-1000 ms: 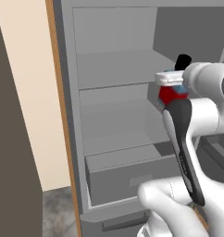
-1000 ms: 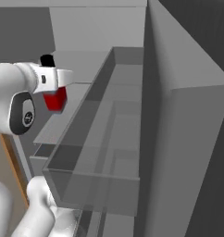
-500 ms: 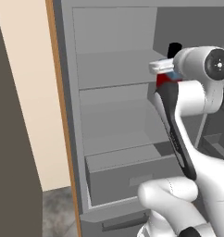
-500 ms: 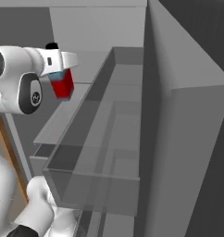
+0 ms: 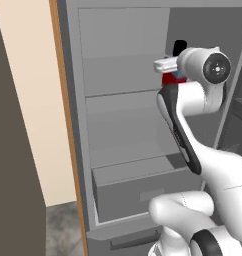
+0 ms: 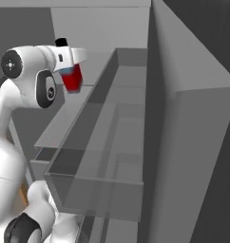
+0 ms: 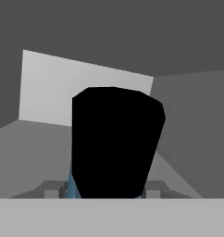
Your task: Place the liquor on the top shelf of the fridge to keep it out of children's reach, and place the orange and mushroom on lower shelves for easy access.
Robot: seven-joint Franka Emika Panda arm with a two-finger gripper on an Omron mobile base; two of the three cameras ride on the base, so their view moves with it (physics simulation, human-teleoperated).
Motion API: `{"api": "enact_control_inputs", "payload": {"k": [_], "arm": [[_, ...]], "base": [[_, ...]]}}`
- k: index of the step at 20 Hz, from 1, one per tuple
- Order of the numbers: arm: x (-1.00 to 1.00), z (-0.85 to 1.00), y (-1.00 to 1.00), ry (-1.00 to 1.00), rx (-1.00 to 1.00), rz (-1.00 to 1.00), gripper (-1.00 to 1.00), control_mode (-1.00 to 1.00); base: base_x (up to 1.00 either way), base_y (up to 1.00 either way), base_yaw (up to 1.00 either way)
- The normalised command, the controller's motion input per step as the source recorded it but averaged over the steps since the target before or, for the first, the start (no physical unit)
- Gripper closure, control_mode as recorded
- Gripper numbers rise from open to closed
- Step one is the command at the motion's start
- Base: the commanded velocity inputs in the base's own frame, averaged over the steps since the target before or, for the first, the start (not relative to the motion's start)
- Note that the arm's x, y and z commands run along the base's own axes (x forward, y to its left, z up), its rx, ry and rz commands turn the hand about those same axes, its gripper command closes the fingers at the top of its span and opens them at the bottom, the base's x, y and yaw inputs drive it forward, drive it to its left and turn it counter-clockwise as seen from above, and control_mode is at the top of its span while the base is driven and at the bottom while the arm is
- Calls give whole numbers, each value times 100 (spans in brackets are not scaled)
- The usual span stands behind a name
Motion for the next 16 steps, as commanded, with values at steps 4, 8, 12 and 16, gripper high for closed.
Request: {"api": "enact_control_inputs", "payload": {"k": [4, 8, 12, 16], "arm": [[62, -1, 0, -1, 8, 0, 100, -100], [56, -5, 0, 9, 6, 0, 100, -100], [53, -25, 0, 16, 1, 0, 100, -100], [56, -41, 0, 14, 0, 0, 100, -100]], "base": [[0, 0, 0], [0, 0, 0], [0, 0, 0], [0, 0, 0]]}}
